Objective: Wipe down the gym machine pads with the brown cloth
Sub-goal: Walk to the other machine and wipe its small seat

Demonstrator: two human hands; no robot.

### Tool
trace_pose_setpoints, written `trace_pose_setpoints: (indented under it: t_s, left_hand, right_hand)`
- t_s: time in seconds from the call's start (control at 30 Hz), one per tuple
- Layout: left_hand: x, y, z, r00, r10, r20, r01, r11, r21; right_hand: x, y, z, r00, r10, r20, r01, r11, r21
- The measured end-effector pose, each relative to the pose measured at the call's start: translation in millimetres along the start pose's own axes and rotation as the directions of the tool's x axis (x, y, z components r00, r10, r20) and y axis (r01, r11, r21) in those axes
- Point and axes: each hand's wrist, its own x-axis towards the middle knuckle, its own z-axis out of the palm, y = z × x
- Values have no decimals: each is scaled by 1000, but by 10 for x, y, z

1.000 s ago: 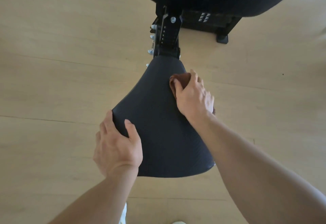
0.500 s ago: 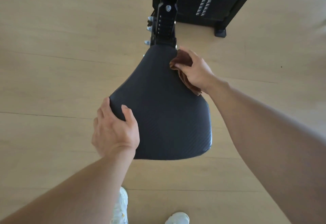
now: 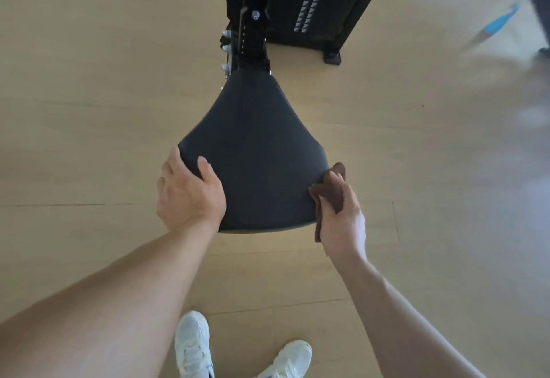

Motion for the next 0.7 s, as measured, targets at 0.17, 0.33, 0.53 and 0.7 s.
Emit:
trace_pose_setpoints:
  t_s: [0.17, 0.33, 0.53, 0.7]
  left_hand:
    - [83, -252, -362, 908, 150, 391, -123, 988, -93]
    - [-625, -1106, -986, 810, -112, 576, 179, 982, -61]
    - [-794, -1920, -1256, 826, -307, 472, 428, 887, -173]
    - [-440, -1784, -1151, 905, -125, 406, 261, 918, -300]
  right_hand:
    - [-611, -197, 84, 999, -24, 37, 36, 930, -365]
    - [-1208, -744, 40, 961, 204, 186, -203, 979, -20]
    - [-845, -1327, 312, 988, -149, 36, 146, 987, 64]
    - [21, -1286, 1208, 709, -169, 685, 587, 679, -441]
